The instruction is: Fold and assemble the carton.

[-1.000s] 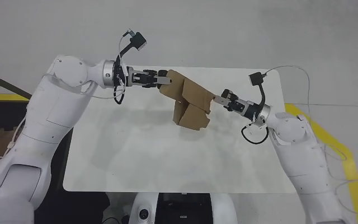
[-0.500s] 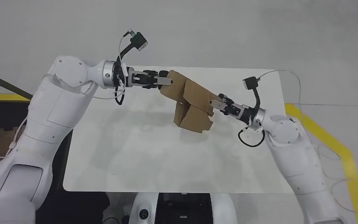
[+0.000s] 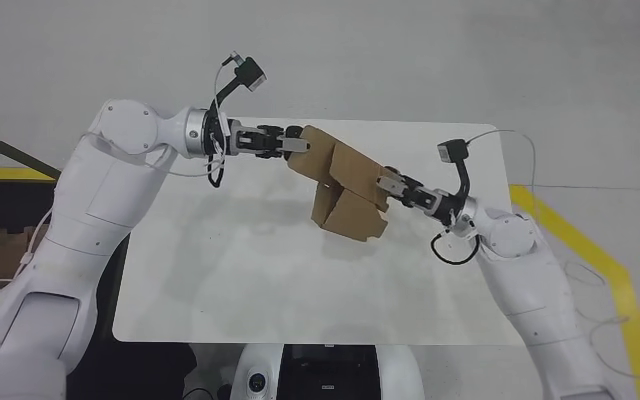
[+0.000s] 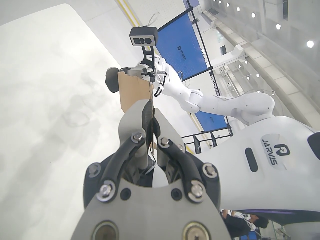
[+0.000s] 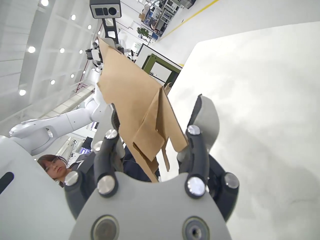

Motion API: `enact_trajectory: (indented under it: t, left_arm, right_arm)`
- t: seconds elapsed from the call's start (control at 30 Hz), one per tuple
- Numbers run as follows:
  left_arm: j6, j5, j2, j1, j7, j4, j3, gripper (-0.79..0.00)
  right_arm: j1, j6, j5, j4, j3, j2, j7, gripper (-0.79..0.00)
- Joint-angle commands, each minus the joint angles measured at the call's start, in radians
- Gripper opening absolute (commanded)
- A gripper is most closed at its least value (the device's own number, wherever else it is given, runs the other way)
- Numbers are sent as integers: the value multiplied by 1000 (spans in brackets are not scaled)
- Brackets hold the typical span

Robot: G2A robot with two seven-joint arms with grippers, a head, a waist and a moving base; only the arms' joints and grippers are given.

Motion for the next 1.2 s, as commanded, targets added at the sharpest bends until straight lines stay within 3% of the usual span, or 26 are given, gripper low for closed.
enact_trajectory:
  t: [0.0,0.23,0.7,1.17]
  left_arm:
    - [-1,-1,-1,0,-3,3,-2,-785]
    - [-5,-3,-3,9,-7,20,-15,-785]
    - [-9,-3,-6,31,-18,52,-31,-785]
    - [-8,-4,-12,28,-18,73,-45,-785]
  right_arm:
    - [3,-4,7,6,-4,0,6,-274]
    - [9,-29,51,15,-2,1,22,-289]
    - [9,-55,115,10,3,7,69,-419]
    - [15,-52,117,3,-13,11,108,-477]
